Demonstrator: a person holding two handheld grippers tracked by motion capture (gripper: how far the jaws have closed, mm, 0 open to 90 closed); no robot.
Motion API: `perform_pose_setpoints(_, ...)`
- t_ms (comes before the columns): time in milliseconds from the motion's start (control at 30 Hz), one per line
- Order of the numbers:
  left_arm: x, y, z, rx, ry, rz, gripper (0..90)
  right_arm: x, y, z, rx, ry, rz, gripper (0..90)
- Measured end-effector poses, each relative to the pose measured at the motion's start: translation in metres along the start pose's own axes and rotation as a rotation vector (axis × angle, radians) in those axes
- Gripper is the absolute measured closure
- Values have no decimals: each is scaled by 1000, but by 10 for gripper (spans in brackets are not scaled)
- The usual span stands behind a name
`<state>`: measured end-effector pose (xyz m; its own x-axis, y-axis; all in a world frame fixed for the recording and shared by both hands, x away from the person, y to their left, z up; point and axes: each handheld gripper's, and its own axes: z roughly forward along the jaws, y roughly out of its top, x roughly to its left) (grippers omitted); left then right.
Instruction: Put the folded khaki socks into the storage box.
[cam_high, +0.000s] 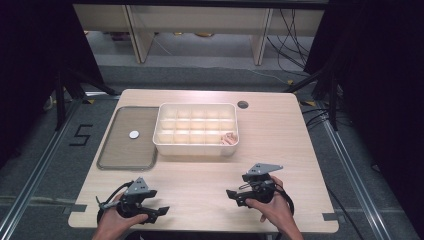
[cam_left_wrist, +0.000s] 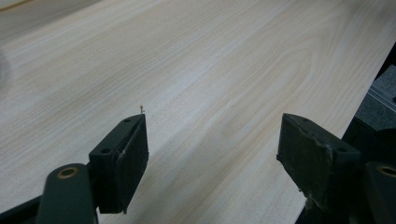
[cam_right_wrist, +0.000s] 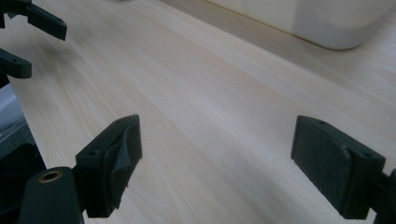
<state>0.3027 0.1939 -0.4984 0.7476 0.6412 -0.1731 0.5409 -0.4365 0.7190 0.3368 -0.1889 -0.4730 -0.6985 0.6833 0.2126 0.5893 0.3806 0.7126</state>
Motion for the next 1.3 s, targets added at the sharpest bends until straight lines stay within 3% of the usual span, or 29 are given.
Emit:
perform_pose_setpoints(133,-1,0,0,-4,7,-13,242,1,-6,0,9,-12,3,174)
perform_pose_setpoints(200,-1,0,0,-3,11,-12,243,2,-10,0,22,9,22,174)
perform_pose_setpoints(367,-1,0,0,-5,6,-15,242,3,-16,0,24,-13,5,174)
perform_pose_setpoints(400,-3,0,1,-23,0,-29,242,4,-18,0,23,-13,10,173)
perform_pose_setpoints(433,-2,0,1,-22,-1,-22,242,4,-19,0,21,0,5,174)
perform_pose_setpoints(833,-2,0,1,2,-1,-6,242,12,-33,-2,40,-34,-12,173)
perform_pose_setpoints(867,-3,-1,2,-7,-3,-20,242,13,-35,-3,43,-38,-7,173)
perform_pose_setpoints(1100,-4,-1,4,-23,-10,-18,241,16,-42,-3,52,-34,-13,162)
perform_pose_setpoints(1233,-4,-1,3,-12,-7,-13,241,18,-46,-2,28,-49,-4,160)
perform_pose_setpoints(1300,-2,0,2,13,-8,16,241,17,-45,-4,47,-48,-6,161)
